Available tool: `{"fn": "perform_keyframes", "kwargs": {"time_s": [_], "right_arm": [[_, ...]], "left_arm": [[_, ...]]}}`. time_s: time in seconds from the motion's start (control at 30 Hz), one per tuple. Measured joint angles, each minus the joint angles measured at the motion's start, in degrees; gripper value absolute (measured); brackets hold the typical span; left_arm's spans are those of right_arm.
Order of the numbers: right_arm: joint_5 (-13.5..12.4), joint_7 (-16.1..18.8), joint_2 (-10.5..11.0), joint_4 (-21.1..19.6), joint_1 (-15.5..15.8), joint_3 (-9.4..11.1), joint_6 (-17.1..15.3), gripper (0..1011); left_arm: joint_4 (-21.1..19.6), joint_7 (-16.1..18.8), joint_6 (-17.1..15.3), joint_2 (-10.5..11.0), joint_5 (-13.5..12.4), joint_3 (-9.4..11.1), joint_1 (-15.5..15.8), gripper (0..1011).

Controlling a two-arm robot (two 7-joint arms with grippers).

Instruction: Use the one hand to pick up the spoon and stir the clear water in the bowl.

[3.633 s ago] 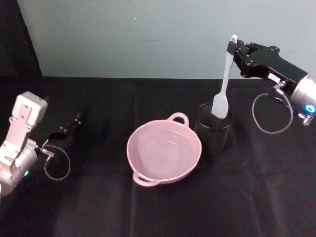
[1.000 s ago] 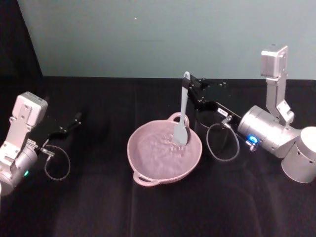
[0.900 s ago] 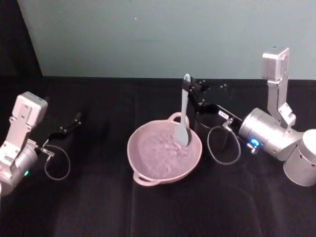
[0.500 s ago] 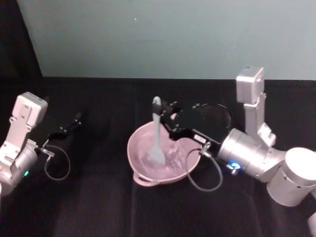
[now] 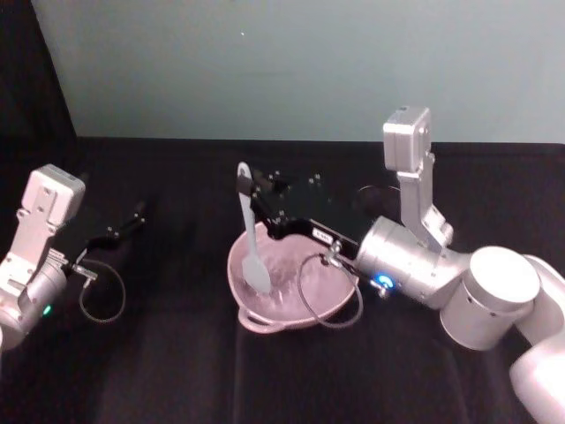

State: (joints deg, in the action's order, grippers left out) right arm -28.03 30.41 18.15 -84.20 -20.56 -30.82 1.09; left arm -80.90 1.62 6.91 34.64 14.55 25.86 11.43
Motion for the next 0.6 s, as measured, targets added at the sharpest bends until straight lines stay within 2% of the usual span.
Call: {"fn": "perform_keyframes", "kwargs": {"time_s": [0.13,0.27,0.47,0.6], "right_arm": [[-0.1,0.0,-1.1,3.0,-1.6,0.3,0.6,110],[0.4,-1.2,-1.5,5.8,-2.6,1.5,1.7,110],[0.5,-2.8,-0.9,6.5,-2.4,3.9,2.4,110],[0.5,-3.8,0.4,5.2,-1.1,5.9,2.5,110]], "left_arm": [[0.0,0.0,0.0,0.0,0.0,0.0,0.0,1011],[0.0,0.0,0.0,0.0,0.0,0.0,0.0,1011],[0.0,0.0,0.0,0.0,0.0,0.0,0.0,1011],[0.0,0.0,0.0,0.0,0.0,0.0,0.0,1011]]}}
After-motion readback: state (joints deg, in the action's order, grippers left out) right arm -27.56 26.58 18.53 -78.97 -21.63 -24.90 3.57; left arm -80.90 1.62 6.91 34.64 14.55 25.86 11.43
